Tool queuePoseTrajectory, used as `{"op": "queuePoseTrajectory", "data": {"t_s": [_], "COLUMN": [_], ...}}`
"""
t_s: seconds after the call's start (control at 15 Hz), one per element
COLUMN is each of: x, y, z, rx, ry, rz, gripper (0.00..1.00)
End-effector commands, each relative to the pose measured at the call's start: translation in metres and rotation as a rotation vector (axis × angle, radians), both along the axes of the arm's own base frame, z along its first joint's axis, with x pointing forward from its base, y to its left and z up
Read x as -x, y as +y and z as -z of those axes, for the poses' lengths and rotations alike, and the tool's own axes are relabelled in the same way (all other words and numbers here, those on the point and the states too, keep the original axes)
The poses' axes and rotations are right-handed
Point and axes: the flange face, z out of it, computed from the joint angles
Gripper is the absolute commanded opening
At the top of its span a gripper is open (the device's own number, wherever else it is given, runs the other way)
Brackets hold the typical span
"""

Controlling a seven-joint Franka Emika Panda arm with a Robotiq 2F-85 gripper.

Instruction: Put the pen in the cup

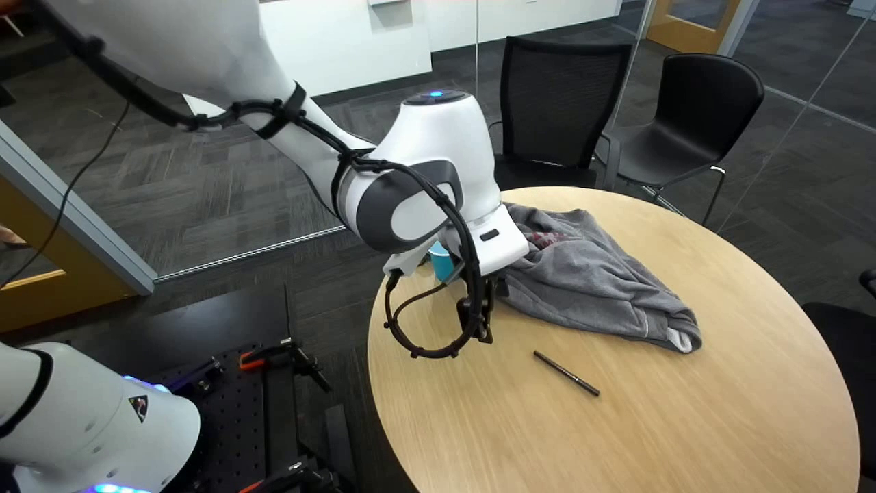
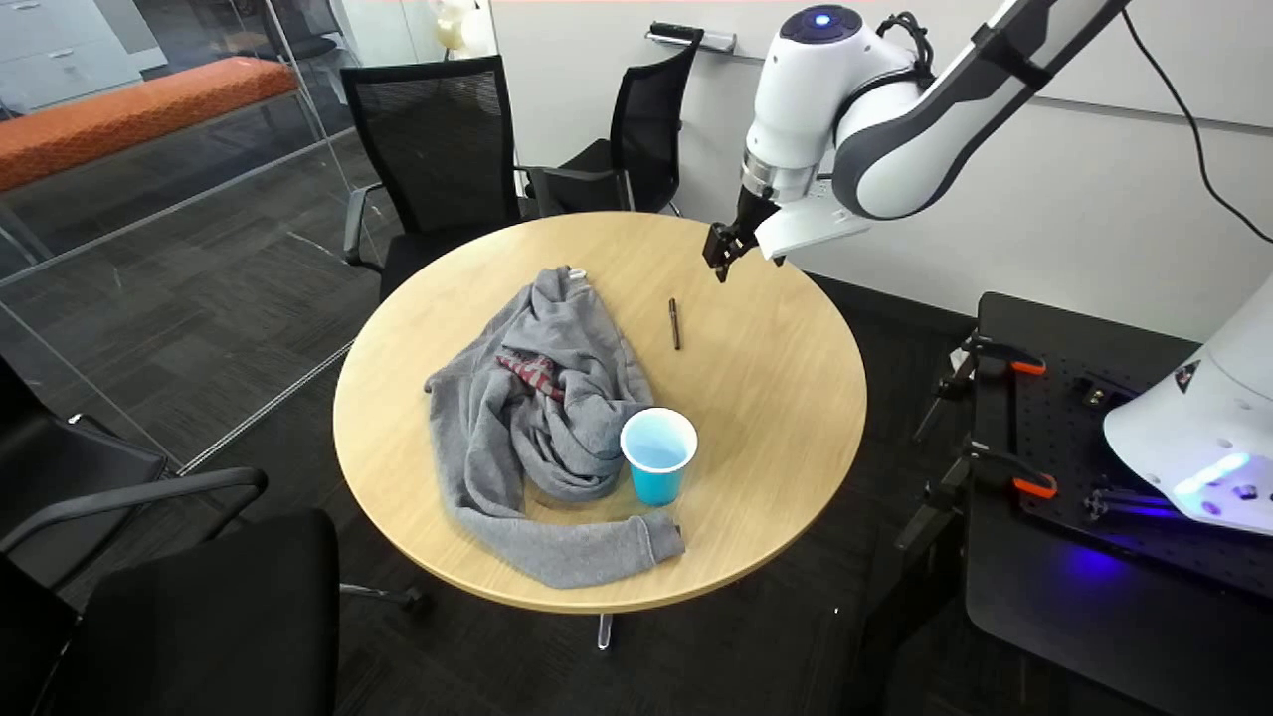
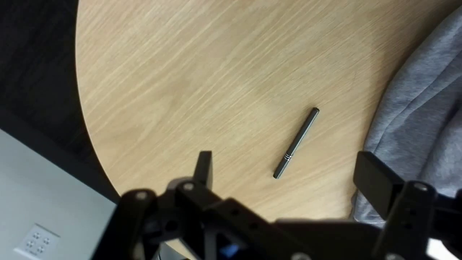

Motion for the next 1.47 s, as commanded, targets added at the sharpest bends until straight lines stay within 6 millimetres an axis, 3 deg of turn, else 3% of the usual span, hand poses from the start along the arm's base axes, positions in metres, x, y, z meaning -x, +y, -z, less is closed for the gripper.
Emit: {"op": "queuePoseTrajectory", "data": {"t_s": [0.0, 0.4, 0.8, 1.4], "x": [0.016, 0.019, 0.025, 0.022], "y": [0.02, 0.063, 0.109, 0.12], "z": [-0.027, -0.043, -0.034, -0.03], "rx": [0.053, 0.081, 0.047, 0.051], "ry": [-0.008, -0.028, -0.003, -0.01], "rz": [-0.128, -0.295, -0.497, -0.51], "gripper": [1.0, 1.0, 1.0, 1.0]}}
